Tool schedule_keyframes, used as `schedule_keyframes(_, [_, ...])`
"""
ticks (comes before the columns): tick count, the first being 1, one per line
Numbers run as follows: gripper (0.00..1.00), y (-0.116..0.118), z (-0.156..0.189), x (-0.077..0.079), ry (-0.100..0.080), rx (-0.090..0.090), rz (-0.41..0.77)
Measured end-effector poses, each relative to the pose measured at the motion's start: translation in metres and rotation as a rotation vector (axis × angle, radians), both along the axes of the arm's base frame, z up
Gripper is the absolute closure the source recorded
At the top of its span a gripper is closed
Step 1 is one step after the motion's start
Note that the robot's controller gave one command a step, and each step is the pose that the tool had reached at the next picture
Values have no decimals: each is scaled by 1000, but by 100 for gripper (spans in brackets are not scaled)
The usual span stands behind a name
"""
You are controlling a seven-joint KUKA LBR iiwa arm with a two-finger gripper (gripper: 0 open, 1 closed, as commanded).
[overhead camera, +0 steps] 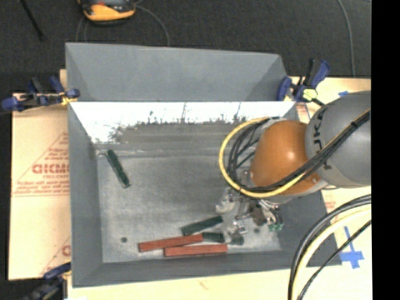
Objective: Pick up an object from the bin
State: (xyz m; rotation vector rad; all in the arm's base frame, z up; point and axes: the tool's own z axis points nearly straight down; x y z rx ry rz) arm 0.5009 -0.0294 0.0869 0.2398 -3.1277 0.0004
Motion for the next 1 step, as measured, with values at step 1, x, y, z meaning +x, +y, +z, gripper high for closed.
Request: schedule_keyframes(1, [100,1,36,5,-4,0,-14])
